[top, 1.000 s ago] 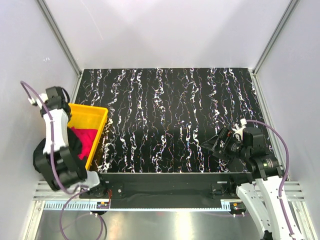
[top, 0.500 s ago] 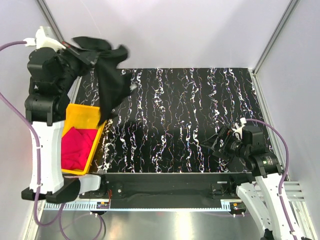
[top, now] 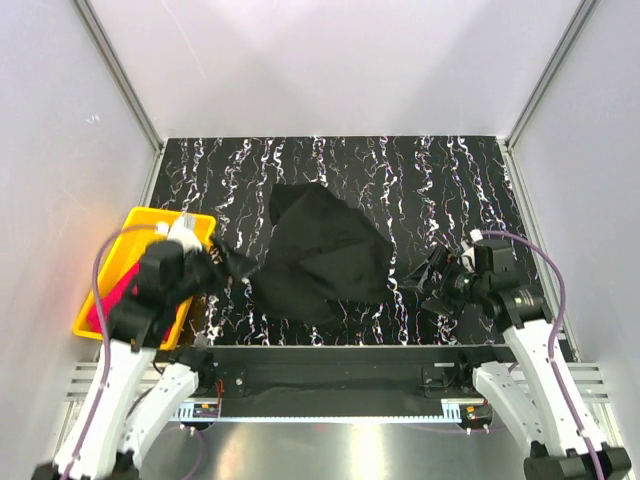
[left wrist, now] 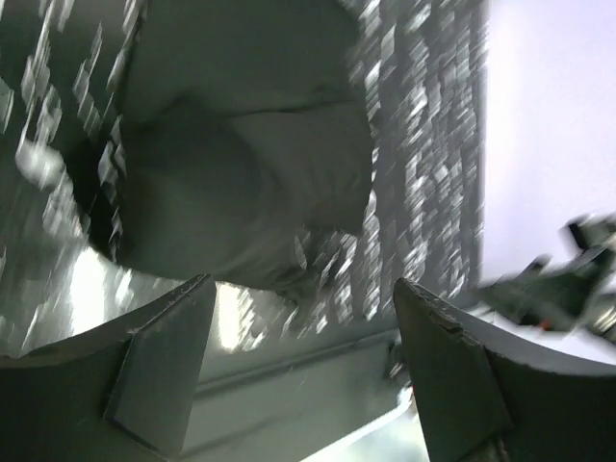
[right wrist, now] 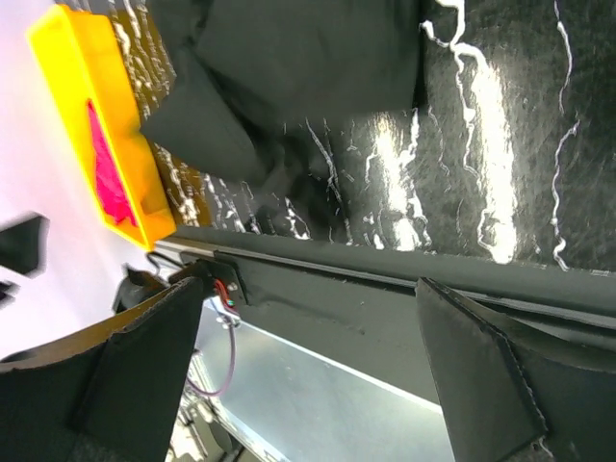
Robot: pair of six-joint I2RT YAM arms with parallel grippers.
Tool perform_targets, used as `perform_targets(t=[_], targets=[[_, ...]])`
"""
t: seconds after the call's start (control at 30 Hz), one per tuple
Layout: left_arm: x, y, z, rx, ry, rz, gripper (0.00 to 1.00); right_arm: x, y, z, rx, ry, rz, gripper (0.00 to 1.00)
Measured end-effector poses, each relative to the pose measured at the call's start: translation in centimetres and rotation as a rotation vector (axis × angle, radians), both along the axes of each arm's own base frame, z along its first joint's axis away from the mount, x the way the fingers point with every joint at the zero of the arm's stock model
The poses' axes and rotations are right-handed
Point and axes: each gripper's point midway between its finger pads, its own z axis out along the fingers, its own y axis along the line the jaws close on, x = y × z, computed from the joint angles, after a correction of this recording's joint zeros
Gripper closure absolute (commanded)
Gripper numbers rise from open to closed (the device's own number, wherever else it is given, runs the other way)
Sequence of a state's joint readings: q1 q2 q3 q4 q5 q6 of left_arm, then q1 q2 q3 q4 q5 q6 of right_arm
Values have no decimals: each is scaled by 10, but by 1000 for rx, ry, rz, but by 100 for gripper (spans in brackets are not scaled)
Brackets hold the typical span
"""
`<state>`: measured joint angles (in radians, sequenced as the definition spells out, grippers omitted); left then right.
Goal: Fold and stack the t-shirts
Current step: Move the tshirt to the center of the board, then flatten the tshirt out
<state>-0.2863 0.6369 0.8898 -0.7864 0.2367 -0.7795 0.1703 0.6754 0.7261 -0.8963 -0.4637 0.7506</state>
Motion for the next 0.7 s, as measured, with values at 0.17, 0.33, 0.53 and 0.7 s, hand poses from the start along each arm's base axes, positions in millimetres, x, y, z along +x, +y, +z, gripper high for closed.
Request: perform_targets(t=[0.17, 0.33, 0.53, 0.7], targets=[[-32, 6, -53, -18, 81, 13, 26, 23, 4, -15, -23, 32, 29, 9], [-13, 3, -84, 88, 232, -27, 26, 65, 15, -42, -29, 86, 46, 13], [53, -11, -104, 249, 330, -151, 32, 126, 21, -85, -101, 184, 53, 25], [135, -34, -95, 324, 203, -238, 51, 156, 16, -109, -171, 206, 32, 35]])
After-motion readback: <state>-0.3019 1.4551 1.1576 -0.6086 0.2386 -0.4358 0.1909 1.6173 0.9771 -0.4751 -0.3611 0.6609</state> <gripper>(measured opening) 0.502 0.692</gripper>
